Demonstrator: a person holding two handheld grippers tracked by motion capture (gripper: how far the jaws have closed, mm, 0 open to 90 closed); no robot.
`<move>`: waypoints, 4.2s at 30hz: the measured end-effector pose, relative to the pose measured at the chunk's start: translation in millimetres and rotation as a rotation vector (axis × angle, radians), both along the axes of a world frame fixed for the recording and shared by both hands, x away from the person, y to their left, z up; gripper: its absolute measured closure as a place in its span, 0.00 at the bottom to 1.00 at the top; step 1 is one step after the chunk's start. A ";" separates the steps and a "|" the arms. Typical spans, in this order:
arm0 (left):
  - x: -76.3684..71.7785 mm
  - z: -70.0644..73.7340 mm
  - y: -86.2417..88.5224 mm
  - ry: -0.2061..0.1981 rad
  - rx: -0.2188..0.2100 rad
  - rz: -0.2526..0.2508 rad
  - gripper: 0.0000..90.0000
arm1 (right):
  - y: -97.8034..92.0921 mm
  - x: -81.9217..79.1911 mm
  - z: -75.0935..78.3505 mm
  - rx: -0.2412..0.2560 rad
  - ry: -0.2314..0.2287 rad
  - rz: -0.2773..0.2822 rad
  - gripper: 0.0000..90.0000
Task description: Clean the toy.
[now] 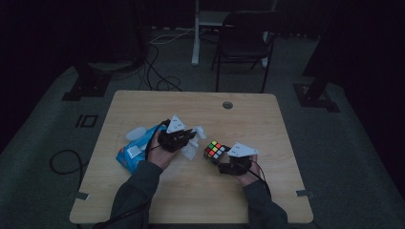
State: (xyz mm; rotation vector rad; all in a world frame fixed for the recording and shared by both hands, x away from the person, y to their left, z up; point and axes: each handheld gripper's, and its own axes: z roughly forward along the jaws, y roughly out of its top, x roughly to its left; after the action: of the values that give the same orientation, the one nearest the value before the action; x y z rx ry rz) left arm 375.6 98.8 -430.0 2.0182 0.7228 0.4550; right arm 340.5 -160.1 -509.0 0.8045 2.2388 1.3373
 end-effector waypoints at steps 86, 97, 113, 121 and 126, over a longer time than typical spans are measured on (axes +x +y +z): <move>-7.4 -21.9 -54.7 0.015 0.062 -0.120 0.94 | -2.7 -2.3 2.4 0.026 -0.013 -0.024 0.39; 3.8 -24.9 -45.2 0.029 0.053 -0.072 0.94 | -0.6 -3.6 2.9 0.024 -0.015 -0.012 0.39; 5.1 -23.7 -56.1 0.029 0.063 -0.089 0.94 | 6.9 -6.7 1.4 0.014 -0.015 0.018 0.39; -1.8 -24.1 -69.1 0.026 0.068 -0.132 0.94 | 6.9 -6.6 1.2 0.014 -0.017 0.017 0.39; -8.0 -25.8 -78.8 0.027 0.078 -0.170 0.94 | 6.9 -6.2 0.3 0.009 -0.016 0.017 0.39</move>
State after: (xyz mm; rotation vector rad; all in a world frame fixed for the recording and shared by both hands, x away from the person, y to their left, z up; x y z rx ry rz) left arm 367.5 20.0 -455.8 2.1414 0.5509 0.3619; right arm 334.2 -153.2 -508.7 0.7767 2.2343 1.3577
